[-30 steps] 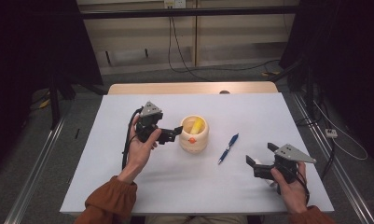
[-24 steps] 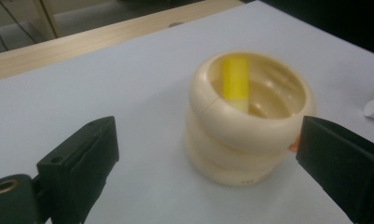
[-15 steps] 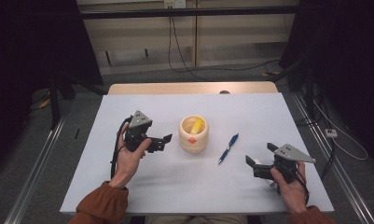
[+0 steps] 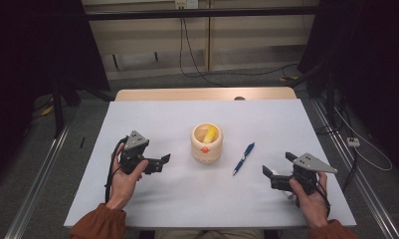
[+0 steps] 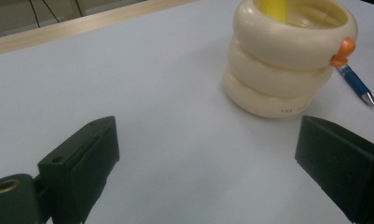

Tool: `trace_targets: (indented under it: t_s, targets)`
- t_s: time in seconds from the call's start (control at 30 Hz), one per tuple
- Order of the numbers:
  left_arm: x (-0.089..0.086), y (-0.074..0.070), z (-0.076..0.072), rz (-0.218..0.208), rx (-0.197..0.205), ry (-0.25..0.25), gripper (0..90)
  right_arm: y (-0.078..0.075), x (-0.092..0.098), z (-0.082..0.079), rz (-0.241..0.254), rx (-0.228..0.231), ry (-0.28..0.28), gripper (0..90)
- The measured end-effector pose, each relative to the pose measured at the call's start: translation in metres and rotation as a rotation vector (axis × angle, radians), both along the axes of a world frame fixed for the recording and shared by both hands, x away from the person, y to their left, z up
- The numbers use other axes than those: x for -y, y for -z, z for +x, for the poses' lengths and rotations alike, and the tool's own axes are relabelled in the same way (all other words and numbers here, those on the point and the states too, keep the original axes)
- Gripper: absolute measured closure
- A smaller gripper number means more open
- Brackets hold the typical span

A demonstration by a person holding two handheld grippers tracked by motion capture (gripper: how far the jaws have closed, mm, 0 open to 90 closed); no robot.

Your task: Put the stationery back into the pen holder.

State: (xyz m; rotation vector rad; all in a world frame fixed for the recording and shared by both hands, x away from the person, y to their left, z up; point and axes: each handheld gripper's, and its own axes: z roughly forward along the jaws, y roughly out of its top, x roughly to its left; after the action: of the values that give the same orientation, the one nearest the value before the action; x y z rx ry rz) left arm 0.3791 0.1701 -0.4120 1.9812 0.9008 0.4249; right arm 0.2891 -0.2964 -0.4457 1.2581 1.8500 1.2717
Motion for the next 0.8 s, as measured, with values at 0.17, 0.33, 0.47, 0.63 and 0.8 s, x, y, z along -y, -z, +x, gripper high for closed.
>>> trace_targets:
  t_s: [0.17,0.33,0.47,0.63,0.8]
  targets:
    - [-0.012,0.009,-0.011,-0.039,-0.006,-0.032,4.9,0.0,0.0,0.0,0.007,-0.005,0.003,3.3]
    - [-0.018,0.011,-0.023,-0.032,-0.003,-0.039,5.3,-0.003,0.0,-0.001,0.008,0.0,0.008,3.7]
    - [-0.023,0.013,-0.034,-0.016,-0.009,-0.044,5.3,-0.008,0.001,-0.001,0.004,0.008,0.01,3.8]
    - [-0.024,0.015,-0.051,0.016,-0.006,-0.054,6.1,-0.009,0.0,-0.001,0.001,-0.006,-0.001,3.5]
    - [-0.023,0.023,-0.063,0.01,-0.006,-0.017,5.4,-0.013,0.0,0.0,-0.001,-0.007,0.011,4.0]
